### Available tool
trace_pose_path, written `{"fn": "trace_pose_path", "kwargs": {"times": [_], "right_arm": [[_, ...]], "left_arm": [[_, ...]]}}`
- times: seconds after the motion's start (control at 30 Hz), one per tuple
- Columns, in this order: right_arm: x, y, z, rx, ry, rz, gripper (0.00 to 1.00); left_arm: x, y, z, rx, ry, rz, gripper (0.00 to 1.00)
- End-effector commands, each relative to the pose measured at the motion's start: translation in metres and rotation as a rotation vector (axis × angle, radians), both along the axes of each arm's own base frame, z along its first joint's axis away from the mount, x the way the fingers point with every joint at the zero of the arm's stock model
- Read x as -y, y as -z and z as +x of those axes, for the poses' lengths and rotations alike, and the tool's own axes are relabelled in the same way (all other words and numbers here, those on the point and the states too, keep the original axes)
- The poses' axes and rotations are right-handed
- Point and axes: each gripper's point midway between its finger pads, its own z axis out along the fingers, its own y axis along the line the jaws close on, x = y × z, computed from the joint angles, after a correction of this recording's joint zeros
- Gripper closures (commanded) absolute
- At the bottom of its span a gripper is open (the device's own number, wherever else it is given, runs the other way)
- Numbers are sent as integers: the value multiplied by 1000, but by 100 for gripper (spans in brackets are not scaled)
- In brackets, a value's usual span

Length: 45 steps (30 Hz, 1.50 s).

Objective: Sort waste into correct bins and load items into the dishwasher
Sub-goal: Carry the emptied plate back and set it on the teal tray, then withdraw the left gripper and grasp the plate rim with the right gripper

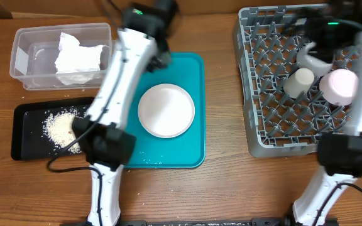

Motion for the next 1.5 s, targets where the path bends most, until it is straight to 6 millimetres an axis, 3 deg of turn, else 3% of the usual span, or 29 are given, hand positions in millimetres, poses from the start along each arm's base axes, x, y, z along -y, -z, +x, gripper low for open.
{"fn": "trace_pose_path", "kwargs": {"times": [0.0, 0.03, 0.07, 0.1, 0.33, 0.5, 0.67, 0.77, 1.13, 1.33, 1.47], "right_arm": [[-56, 44, 1, -79, -139, -92, 0], [-75, 54, -1, -89, -182, -99, 0], [-88, 63, -3, -99, -213, -106, 0], [-102, 72, -6, -111, -247, -119, 0], [-163, 138, -32, -185, -401, -213, 0], [-196, 175, -47, -190, -483, -224, 20], [-218, 204, -56, -176, -498, -218, 37], [-226, 216, -58, -167, -489, -210, 45], [-238, 245, -70, -152, -515, -208, 49], [-233, 263, -79, -182, -482, -221, 51], [-228, 269, -83, -203, -463, -234, 65]], "left_arm": [[-52, -45, 16, 130, -155, -24, 58], [-65, -50, 19, 146, -171, -25, 49], [-75, -53, 21, 154, -186, -24, 30], [-91, -54, 23, 157, -207, -18, 0], [-150, -50, 22, 123, -204, 31, 0], [-177, -50, 19, 105, -165, 62, 0], [-191, -50, 17, 103, -190, 65, 0], [-191, -50, 17, 103, -190, 65, 0], [-189, -50, 17, 103, -188, 65, 0], [-189, -50, 17, 103, -188, 65, 0], [-189, -50, 17, 103, -188, 65, 0]]}}
